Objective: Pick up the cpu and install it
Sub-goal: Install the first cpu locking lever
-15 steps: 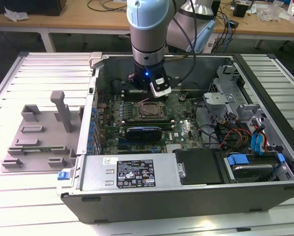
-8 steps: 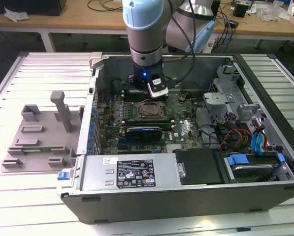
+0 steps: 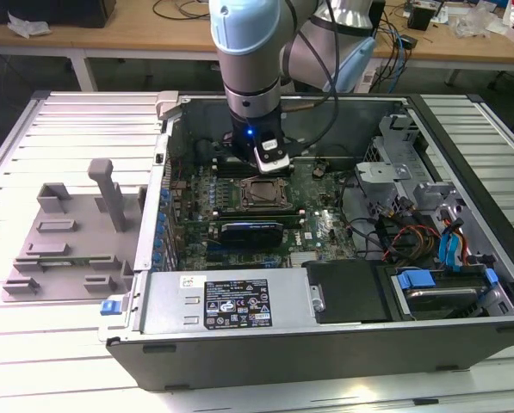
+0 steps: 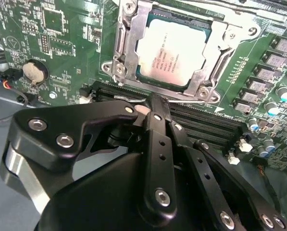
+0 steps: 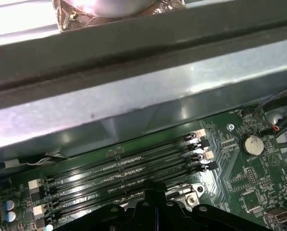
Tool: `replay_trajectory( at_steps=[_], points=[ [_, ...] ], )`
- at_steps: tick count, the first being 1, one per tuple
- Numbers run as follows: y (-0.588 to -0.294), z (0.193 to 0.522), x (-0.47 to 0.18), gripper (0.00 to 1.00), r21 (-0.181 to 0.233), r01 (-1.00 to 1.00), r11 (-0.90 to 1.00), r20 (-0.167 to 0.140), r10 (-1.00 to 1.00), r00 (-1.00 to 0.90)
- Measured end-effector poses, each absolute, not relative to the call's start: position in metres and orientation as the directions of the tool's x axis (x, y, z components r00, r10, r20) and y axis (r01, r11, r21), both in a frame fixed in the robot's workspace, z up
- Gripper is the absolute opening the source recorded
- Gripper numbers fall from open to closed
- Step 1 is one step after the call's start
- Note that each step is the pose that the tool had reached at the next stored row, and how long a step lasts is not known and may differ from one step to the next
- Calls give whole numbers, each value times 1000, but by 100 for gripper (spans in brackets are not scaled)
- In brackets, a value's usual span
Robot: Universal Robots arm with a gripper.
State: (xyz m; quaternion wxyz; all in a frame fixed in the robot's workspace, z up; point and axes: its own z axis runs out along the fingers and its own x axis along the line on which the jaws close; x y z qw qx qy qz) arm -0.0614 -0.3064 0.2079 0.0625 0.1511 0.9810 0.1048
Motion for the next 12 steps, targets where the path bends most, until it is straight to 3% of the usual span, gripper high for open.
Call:
replay_trajectory(
  at_steps=[12],
  points=[
    [-298,206,-61,11,205,329,922,-99,354,-930]
  ],
)
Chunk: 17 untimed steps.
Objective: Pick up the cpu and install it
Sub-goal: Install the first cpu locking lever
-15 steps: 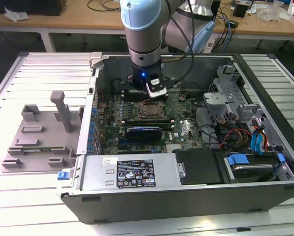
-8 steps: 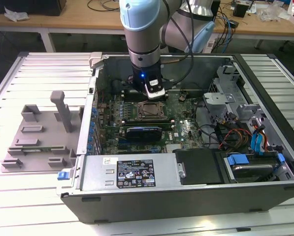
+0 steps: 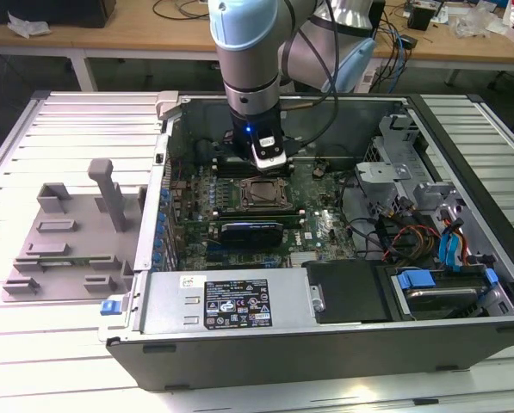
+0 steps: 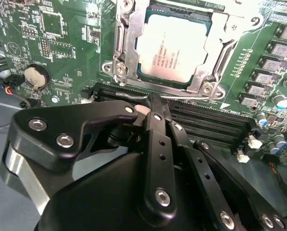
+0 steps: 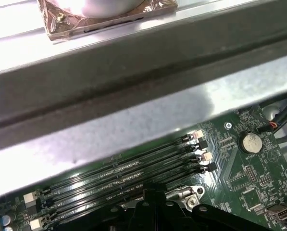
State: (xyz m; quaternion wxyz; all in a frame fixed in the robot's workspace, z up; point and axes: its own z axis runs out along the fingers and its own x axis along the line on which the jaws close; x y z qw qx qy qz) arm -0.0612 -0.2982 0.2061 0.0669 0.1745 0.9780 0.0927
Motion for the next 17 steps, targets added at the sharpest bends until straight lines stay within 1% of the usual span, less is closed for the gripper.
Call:
replay_trajectory(
  at_steps=[7,17],
  points=[
    [-292,204,-60,11,193,337,922,-103,360,-927],
    [-292,202,-55,11,181,337,924,-107,360,-927]
  ],
)
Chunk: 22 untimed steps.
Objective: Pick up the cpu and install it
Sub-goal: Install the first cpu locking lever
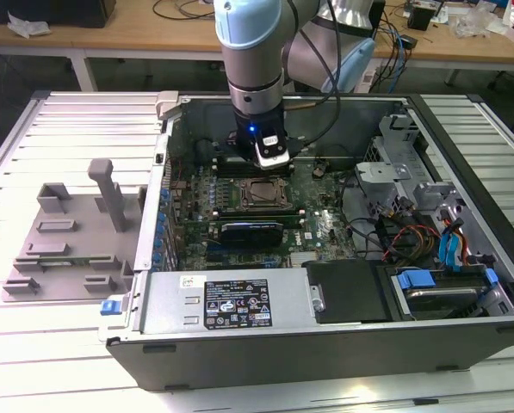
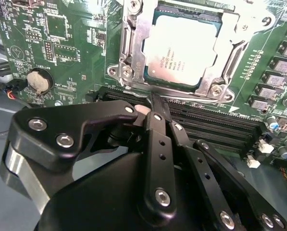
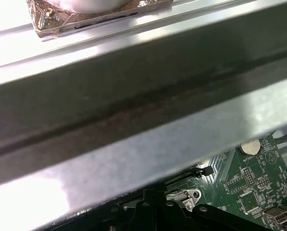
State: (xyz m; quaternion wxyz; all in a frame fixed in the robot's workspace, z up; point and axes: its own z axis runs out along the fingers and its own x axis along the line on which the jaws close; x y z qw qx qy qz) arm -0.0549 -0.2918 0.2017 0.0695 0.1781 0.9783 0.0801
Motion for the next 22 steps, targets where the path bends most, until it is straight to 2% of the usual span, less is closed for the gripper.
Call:
replay_trajectory(
  at_steps=[15,22],
  points=[
    [-292,198,-51,11,180,337,924,-108,359,-927],
    [-292,219,-51,11,179,339,924,-108,361,-926]
  ],
)
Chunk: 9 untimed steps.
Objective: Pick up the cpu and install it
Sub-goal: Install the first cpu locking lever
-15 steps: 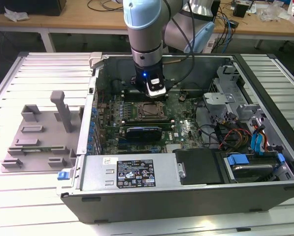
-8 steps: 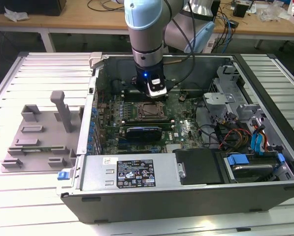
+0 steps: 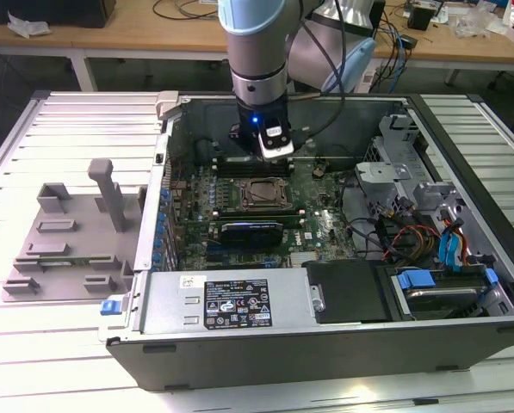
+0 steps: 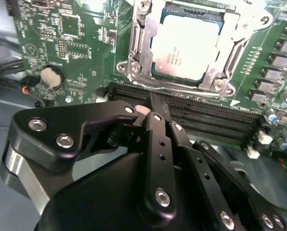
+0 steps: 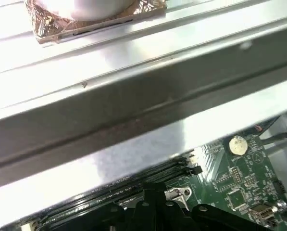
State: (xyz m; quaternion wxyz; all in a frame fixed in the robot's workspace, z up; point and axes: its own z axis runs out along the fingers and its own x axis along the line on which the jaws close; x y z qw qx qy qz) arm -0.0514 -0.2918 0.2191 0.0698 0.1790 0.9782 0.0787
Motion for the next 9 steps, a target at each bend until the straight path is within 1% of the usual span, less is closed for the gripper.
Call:
replay_trajectory(
  at_steps=[4,9],
  points=[
    [-292,232,-51,11,179,339,924,-109,361,-926],
    [-292,233,-51,11,171,339,925,-110,360,-927]
  ],
)
